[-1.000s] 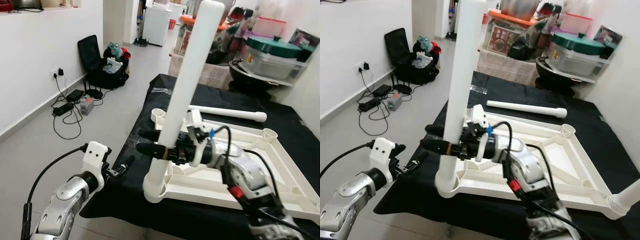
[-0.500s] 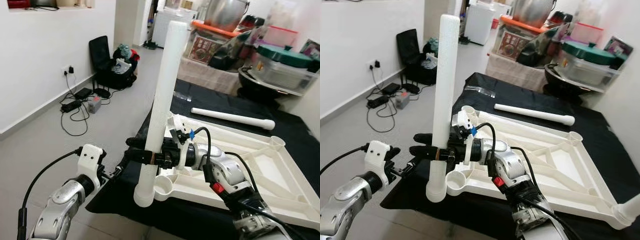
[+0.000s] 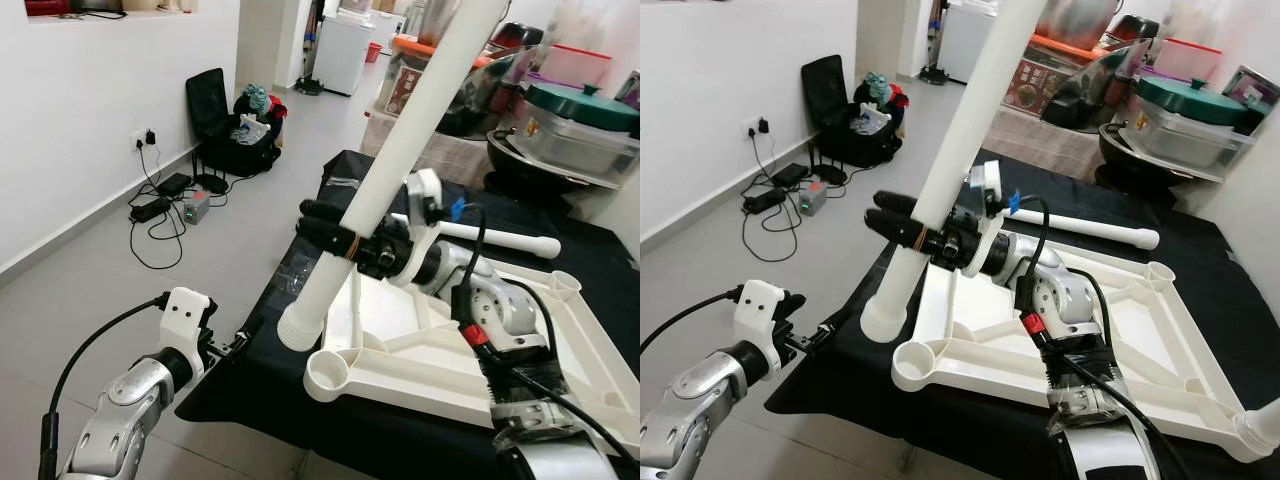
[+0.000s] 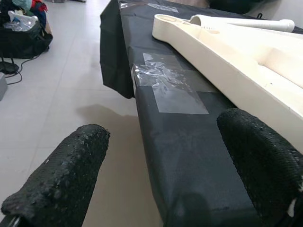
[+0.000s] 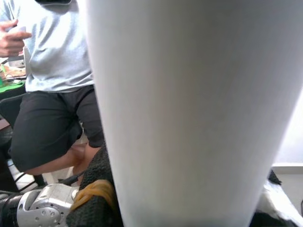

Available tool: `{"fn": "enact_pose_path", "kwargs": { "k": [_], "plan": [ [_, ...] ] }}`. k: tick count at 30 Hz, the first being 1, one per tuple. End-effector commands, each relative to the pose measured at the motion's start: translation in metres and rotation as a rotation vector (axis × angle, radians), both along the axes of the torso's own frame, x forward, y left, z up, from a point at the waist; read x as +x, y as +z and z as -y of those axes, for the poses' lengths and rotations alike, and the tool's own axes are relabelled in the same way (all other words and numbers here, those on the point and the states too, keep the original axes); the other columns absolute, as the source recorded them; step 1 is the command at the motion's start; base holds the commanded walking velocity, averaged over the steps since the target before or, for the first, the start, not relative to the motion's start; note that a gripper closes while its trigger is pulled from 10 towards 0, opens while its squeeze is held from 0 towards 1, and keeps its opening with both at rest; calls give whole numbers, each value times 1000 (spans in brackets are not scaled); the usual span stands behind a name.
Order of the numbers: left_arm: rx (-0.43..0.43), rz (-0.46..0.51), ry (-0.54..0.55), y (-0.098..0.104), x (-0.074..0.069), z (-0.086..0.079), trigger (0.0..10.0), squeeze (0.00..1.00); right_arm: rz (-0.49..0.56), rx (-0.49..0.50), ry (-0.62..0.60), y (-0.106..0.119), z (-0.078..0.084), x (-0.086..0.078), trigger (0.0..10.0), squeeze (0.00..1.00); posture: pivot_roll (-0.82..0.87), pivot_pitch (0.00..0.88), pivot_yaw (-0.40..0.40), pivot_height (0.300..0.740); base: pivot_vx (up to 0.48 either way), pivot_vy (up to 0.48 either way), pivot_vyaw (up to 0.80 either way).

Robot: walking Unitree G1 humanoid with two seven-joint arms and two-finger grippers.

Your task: Building children table

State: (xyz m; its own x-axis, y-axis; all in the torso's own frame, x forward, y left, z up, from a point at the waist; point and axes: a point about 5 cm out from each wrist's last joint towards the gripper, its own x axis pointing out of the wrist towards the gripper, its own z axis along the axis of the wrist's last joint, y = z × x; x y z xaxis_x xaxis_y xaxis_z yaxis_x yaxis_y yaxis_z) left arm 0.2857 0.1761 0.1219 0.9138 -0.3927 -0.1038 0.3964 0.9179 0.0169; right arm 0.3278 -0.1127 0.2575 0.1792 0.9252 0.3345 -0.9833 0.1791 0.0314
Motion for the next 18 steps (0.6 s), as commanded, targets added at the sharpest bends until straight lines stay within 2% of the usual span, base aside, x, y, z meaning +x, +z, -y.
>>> {"fn": "enact_pose_path", "kwargs": {
  "k": [1, 6, 7, 8, 9, 18],
  "plan": [
    [-5, -13, -25, -3, 1, 6, 10000, 0, 8, -6, -14, 0, 6, -1, 10000, 0, 154, 0, -182, 740, 0, 0, 0],
    [-1, -15, -27, -3, 2, 5, 10000, 0, -5, -53, -28, -12, 12, -4, 10000, 0, 148, 0, -179, 740, 0, 0, 0],
    [1, -17, -27, -3, 2, 5, 10000, 0, 1, -93, -48, -18, 15, -4, 10000, 0, 147, 0, -178, 740, 0, 0, 0],
    [1, -17, -27, -3, 2, 5, 10000, 0, 1, -93, -48, -18, 15, -4, 10000, 0, 147, 0, -178, 740, 0, 0, 0],
    [3, -18, -28, -4, 2, 4, 10000, 0, 5, -161, -72, -30, 21, -6, 10000, 0, 147, 0, -177, 740, 0, 0, 0],
    [6, -19, -32, -4, 3, 4, 10000, 0, -12, -230, -107, -43, 29, -8, 10000, 0, 141, 0, -172, 740, 0, 0, 0]
  ]
}}
